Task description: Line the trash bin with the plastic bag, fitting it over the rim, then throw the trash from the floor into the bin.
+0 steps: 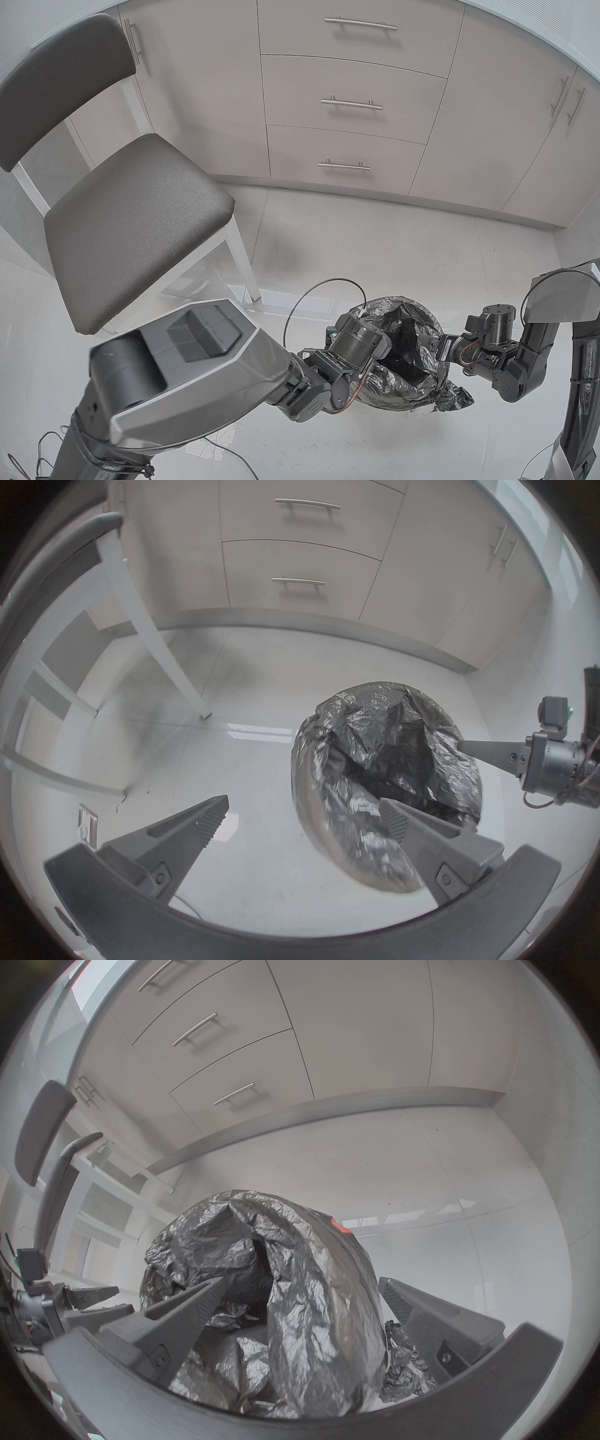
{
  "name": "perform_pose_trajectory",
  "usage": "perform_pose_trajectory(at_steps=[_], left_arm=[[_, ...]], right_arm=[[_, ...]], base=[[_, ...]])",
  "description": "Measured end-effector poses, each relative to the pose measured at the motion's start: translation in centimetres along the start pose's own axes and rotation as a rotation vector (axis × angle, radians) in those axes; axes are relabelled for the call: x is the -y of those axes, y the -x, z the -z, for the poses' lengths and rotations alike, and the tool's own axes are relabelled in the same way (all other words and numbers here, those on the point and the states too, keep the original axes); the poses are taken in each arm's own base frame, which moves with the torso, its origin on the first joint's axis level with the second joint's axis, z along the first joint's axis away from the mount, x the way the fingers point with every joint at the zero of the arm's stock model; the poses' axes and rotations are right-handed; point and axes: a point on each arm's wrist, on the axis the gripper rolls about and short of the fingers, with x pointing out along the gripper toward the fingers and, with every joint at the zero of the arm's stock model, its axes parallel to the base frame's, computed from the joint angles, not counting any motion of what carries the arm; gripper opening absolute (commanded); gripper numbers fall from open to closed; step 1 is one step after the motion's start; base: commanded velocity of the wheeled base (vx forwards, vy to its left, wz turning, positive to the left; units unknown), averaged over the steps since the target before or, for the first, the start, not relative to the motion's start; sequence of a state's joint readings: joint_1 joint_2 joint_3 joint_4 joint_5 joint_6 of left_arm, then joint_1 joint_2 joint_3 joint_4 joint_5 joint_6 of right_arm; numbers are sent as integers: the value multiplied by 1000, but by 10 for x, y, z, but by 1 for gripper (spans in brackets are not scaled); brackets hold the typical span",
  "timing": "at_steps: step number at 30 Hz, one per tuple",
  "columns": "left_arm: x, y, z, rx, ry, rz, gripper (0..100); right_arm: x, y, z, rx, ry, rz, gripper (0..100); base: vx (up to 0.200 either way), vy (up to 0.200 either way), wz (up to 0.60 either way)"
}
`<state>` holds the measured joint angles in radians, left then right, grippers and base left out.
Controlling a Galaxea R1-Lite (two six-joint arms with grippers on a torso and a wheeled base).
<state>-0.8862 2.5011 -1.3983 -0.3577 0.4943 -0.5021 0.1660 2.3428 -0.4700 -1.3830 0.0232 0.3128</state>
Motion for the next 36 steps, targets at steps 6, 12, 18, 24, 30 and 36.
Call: perform_pose_trajectory(at_steps=[6, 12, 18, 24, 30, 36], left_arm=[[-17, 58, -6, -36, 43, 59, 100], [-45, 113, -25, -12, 90, 101, 100], [-90, 160, -47, 51, 157, 91, 100], [-139, 212, -61, 149, 193, 70, 100], [-180, 258, -62, 239, 217, 15, 100], [-219, 299, -56, 296, 229, -106, 100]], right_arm=[[-1, 33, -5, -12, 16, -3, 100], [1, 67, -16, 20, 25, 6, 100], [13, 86, -29, 73, 54, 64, 100], [32, 93, -38, 115, 68, 155, 100], [51, 93, -44, 125, 166, 240, 100], [76, 84, -54, 135, 246, 331, 100]], base=[[0, 0, 0], [0, 0, 0], [0, 0, 0], [0, 0, 0], [0, 0, 0], [0, 0, 0]])
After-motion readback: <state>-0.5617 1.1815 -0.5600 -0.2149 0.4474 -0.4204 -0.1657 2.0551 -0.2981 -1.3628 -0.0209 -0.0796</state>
